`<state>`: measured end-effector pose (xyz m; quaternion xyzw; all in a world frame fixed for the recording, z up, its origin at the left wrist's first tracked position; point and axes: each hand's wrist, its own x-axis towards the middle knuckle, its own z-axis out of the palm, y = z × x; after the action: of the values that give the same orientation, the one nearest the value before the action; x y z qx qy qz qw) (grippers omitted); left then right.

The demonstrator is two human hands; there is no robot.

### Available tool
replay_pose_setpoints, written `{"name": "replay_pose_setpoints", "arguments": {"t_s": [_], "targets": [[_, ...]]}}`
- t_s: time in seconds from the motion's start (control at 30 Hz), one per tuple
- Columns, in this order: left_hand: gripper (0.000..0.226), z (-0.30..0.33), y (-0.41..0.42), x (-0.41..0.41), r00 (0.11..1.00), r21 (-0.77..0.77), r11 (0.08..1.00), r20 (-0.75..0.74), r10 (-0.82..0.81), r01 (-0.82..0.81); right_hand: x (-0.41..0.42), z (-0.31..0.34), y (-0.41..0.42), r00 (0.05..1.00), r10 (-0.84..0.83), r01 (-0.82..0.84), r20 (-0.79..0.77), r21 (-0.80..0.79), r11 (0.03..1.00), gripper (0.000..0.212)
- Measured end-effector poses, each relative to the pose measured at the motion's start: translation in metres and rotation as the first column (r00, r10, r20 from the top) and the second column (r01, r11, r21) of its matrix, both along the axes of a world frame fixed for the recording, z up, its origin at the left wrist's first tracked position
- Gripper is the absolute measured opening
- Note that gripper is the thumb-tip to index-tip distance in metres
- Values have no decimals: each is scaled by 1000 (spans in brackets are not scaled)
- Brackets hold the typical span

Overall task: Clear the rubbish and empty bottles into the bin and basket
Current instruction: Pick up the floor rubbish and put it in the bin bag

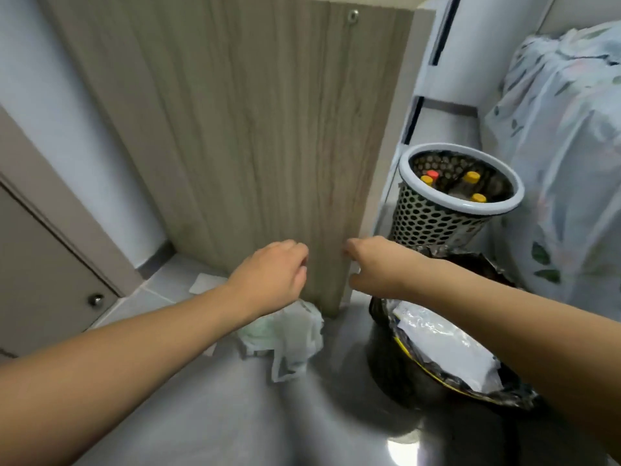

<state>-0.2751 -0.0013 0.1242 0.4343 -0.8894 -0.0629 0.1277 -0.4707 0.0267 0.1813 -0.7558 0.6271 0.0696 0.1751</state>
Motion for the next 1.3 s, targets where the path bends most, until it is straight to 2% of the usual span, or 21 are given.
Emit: {"name": "replay_pose_setpoints", "arguments": {"t_s": [0.17,0.27,0.33,0.4,0.5,0.63,0.77,0.8,0.87,0.93,1.0,1.13,1.23,1.3], "targets": [[9,-45,-4,102,977,172,963,74,198,-208,80,-50,-22,998,65,-66,12,105,992,55],[19,-81,3,164,905,345,844,268,331,-411,113,-89,-29,994,106,-101,-18,167,981,52],[27,-98,6,195,849,398,782,435,300,-480,128,-114,-31,993,116,-109,-21,222,969,62],[29,-106,4,215,821,408,754,489,296,-515,139,-137,-34,993,115,-104,-30,247,964,72],[31,-120,-10,233,808,430,704,460,368,-565,153,-163,-44,992,117,-105,-42,230,968,73],[39,-154,-29,235,788,516,595,406,463,-616,173,-185,-68,994,102,-108,37,217,970,69],[74,-195,-39,224,713,622,424,334,616,-658,195,-206,-101,994,87,-98,67,198,975,61],[81,-204,-41,221,687,603,411,341,642,-684,201,-211,-110,994,81,-95,77,200,975,60],[86,-220,-43,217,662,515,448,373,650,-731,214,-223,-128,991,68,-90,112,202,975,57],[80,-232,-46,220,662,479,481,349,663,-734,229,-237,-146,990,48,-74,135,192,979,54],[72,-239,-51,229,666,535,454,314,677,-713,244,-250,-161,992,35,-56,121,178,982,53],[35,-240,-61,245,708,637,432,265,655,-638,265,-271,-173,1000,25,-27,17,117,993,55],[29,-243,-64,250,709,699,405,208,674,-590,272,-283,-171,996,33,-28,-82,61,998,62],[24,-244,-64,250,701,714,396,185,688,-577,273,-284,-173,998,-15,19,-67,61,998,68]]}}
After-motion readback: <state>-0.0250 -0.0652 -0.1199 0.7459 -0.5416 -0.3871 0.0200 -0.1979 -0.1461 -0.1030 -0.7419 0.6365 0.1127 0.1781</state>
